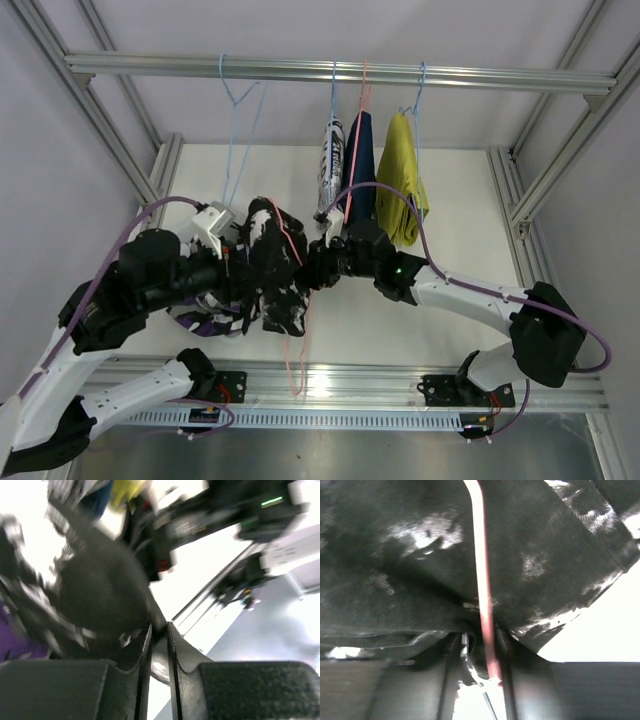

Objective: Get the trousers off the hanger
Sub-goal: Remove the trousers from the hanger, then place the trousers in the bin.

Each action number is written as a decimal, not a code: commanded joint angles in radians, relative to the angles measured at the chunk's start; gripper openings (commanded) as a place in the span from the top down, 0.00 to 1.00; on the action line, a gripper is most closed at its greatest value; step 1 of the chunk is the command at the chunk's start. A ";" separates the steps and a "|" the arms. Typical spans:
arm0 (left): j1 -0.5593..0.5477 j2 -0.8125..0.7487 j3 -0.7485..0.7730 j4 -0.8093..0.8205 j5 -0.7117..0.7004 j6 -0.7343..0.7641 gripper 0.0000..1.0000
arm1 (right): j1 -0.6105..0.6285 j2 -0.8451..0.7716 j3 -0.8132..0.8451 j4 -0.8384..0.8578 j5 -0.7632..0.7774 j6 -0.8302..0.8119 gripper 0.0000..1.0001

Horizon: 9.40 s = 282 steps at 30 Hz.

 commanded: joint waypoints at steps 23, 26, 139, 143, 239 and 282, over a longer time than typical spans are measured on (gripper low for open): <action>-0.023 -0.075 -0.100 -0.032 -0.208 -0.118 0.31 | -0.036 0.030 -0.089 -0.005 -0.016 -0.014 1.00; -0.023 -0.062 -0.118 -0.041 -0.199 -0.135 0.28 | -0.036 0.033 -0.093 0.001 -0.017 -0.012 1.00; -0.055 -0.150 0.033 0.095 -0.158 -0.155 0.99 | -0.027 -0.008 -0.075 -0.204 -0.019 -0.123 1.00; -0.055 -0.106 0.122 0.074 -0.200 -0.126 0.99 | -0.036 -0.040 -0.078 -0.242 0.006 -0.140 1.00; 0.193 0.293 -0.336 0.436 -1.046 -0.416 0.68 | -0.196 -0.198 -0.208 -0.255 0.004 -0.143 1.00; 0.227 0.005 -0.521 0.195 -0.857 -0.720 0.13 | -0.168 -0.175 -0.184 -0.269 0.014 -0.154 1.00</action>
